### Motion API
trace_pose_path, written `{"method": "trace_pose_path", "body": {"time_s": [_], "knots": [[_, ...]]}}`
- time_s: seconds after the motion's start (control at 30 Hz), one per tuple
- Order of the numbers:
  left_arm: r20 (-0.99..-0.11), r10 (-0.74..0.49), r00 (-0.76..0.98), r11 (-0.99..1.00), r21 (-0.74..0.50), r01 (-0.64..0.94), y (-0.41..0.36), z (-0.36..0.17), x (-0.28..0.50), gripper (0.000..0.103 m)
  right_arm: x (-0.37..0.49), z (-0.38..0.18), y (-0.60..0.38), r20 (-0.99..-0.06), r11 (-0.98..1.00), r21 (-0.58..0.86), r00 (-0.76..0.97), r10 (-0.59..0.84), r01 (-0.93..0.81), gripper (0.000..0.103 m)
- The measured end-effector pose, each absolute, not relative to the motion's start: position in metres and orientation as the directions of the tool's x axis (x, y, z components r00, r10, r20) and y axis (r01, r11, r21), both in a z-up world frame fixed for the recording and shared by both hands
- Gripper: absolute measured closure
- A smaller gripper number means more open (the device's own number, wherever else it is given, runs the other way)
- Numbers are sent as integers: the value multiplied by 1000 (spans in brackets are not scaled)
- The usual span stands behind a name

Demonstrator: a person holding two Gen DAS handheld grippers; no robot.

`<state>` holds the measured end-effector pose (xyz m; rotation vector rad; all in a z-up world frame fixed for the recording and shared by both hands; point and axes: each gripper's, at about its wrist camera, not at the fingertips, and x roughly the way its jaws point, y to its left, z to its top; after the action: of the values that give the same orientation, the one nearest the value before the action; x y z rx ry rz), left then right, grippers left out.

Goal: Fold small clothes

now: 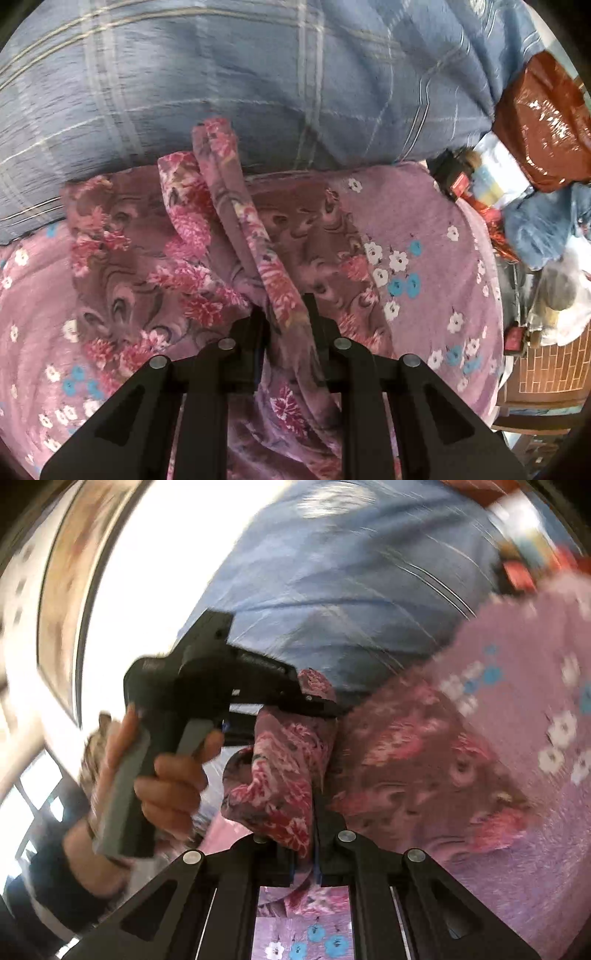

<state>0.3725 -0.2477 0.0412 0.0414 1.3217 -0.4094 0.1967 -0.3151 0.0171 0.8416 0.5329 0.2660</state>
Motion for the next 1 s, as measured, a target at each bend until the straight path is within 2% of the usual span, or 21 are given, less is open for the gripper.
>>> {"method": "trace_pose_path", "body": {"time_s": [0.17, 0.23, 0.3, 0.37, 0.43, 0.5, 0.53, 0.57, 0.6, 0.63, 0.67, 0.73, 0.8, 0.93, 1.0], "knots": [[-961, -201, 190, 932, -127, 340, -288, 28, 373, 85, 195, -1, -354, -314, 509, 859, 846, 430, 60, 97], [-967, -154, 205, 936, -76, 345, -301, 25, 371, 78, 195, -12, -362, -315, 454, 886, 841, 440, 95, 97], [-966, -161, 201, 936, -84, 343, -305, 28, 369, 64, 195, -22, -365, -325, 410, 903, 832, 449, 131, 96], [-959, -209, 192, 930, -134, 341, -303, 39, 367, 63, 195, -32, -367, -353, 390, 904, 821, 449, 176, 92], [-946, -264, 190, 922, -190, 336, -291, 57, 366, 61, 194, -36, -369, -368, 380, 903, 818, 441, 202, 94], [-928, -314, 203, 920, -243, 309, -266, 76, 366, 60, 191, -30, -370, -379, 398, 893, 826, 417, 209, 88], [-920, -329, 216, 920, -260, 292, -254, 84, 367, 58, 187, -24, -371, -394, 421, 880, 834, 386, 221, 87], [-912, -339, 233, 922, -273, 274, -239, 90, 367, 52, 183, -19, -374, -393, 430, 875, 847, 358, 224, 84], [-902, -348, 256, 925, -286, 251, -221, 95, 367, 44, 178, -13, -378, -377, 432, 876, 864, 334, 215, 79], [-891, -358, 281, 927, -301, 224, -200, 99, 365, 42, 171, -6, -382, -360, 438, 875, 883, 300, 207, 77], [-884, -361, 296, 929, -311, 202, -183, 98, 365, 41, 163, 5, -388, -342, 459, 864, 909, 237, 205, 72], [-877, -377, 297, 926, -349, 143, -141, 86, 364, 41, 162, 21, -397, -300, 479, 861, 932, 202, 173, 64], [-872, -405, 274, 914, -398, 82, -115, 69, 366, 41, 189, 38, -402, -300, 538, 834, 919, 255, 123, 54], [-819, -527, 225, 833, -551, -52, -80, 29, 369, 41, 282, 47, -402, -440, 631, 770, 797, 414, 97, 54], [-801, -557, 220, 809, -583, -74, -75, 18, 371, 41, 328, 41, -401, -495, 646, 756, 737, 460, 105, 54]]}}
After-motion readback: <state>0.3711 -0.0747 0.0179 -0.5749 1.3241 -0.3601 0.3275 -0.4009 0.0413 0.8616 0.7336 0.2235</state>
